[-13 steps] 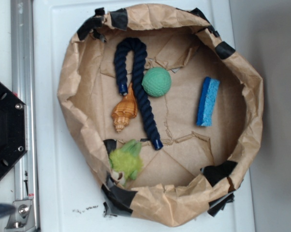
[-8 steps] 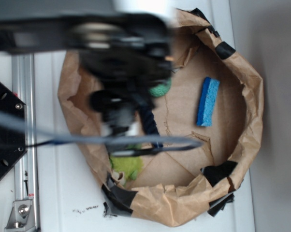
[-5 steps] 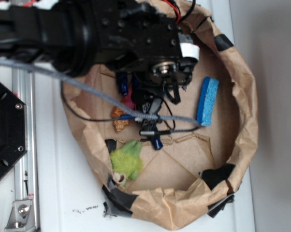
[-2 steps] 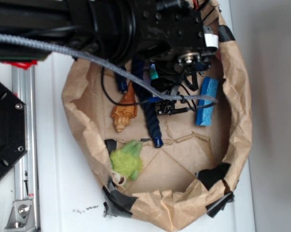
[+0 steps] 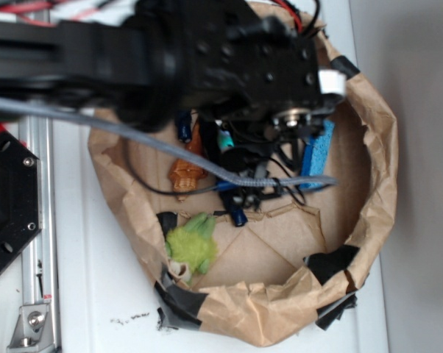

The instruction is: Grab the green ball.

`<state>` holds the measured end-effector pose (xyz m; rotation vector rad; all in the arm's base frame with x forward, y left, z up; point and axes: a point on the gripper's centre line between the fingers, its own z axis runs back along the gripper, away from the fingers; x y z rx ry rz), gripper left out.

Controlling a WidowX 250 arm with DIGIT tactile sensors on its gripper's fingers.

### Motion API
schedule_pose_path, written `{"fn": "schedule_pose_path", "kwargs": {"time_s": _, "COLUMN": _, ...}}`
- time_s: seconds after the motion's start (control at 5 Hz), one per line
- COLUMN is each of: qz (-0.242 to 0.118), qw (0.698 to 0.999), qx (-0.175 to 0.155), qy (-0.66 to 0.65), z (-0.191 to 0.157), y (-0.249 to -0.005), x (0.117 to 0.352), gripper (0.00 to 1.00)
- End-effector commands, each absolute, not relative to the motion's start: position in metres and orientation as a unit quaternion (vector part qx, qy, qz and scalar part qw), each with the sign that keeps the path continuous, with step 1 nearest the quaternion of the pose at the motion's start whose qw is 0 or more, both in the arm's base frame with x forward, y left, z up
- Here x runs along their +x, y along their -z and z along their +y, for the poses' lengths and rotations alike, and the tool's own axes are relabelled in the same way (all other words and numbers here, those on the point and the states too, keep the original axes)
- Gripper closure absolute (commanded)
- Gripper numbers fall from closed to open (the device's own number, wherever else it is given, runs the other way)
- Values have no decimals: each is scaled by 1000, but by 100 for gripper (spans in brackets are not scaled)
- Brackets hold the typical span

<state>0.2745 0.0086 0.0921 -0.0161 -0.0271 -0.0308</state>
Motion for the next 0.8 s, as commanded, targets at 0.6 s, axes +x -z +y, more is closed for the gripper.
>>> {"fn": "schedule_pose_path", "kwargs": {"time_s": 0.6, "qz": -79, "qw": 989, "qx": -17, "qy": -121, "z": -21, "y": -175, "x": 283, "gripper": 100}}
